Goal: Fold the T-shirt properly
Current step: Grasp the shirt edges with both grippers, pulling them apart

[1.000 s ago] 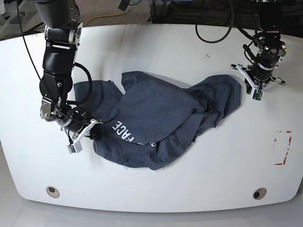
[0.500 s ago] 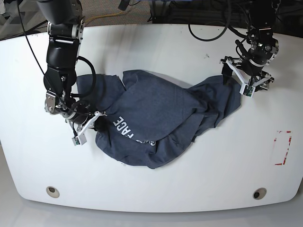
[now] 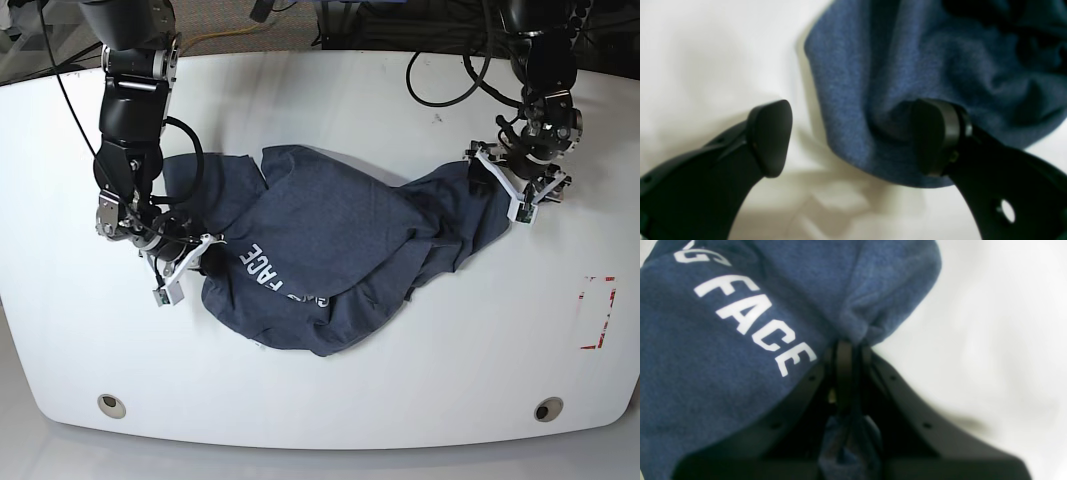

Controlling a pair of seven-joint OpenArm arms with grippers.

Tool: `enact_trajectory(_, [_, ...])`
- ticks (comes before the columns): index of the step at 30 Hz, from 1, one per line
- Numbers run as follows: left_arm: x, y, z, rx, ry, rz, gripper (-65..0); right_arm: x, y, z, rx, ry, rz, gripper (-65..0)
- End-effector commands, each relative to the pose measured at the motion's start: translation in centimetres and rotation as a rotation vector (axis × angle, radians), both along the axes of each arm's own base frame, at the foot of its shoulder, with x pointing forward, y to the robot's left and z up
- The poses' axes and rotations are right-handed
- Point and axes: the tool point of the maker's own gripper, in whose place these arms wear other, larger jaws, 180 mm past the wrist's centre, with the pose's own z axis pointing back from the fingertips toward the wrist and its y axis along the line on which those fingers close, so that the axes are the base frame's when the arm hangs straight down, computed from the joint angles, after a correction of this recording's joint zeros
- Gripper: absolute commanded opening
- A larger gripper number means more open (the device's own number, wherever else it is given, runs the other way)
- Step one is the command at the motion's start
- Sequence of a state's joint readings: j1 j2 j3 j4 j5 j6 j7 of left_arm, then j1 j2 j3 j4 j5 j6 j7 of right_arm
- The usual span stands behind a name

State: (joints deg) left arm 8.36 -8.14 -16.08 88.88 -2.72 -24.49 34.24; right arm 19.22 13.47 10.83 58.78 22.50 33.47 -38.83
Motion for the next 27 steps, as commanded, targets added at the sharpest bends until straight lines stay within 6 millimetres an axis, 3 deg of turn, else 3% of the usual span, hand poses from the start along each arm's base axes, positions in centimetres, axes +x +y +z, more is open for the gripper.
enact_trajectory(1, [0.3,0.5,-0.2,0.012,0.008,0.002,-13.2,1.7,-0.4,2.4,0.009,-0.075,-0.007,-65.0])
enact_trajectory(3, [-0.1,0.6,-1.0,0.007,0.032,0.006,-19.3,1.7,-0.4,2.4,0.009,-0.075,-0.007,-65.0])
enact_trajectory(9, [-0.5,1.1,-3.2,-0.011,0.096,0.024,-64.7,1.7,-0.4,2.3,0.009,-0.074,-0.007,-65.0])
enact_trajectory(16, [-0.2,2.2,-3.2,0.019,0.107,0.010,-64.2,1.7,-0.9,2.7,-0.003,-0.081,-0.007,-65.0])
enact_trajectory(24, [2.9,3.5,4.0,0.135,-0.075,-0.034,-65.0,2.8,-1.7,6.9,-0.092,-0.180,0.029,-65.0])
enact_trajectory(27, [4.1,4.5,6.5,0.193,-0.087,-0.032,-65.0,4.3,-2.3,9.1,-0.106,-0.227,0.024,-65.0])
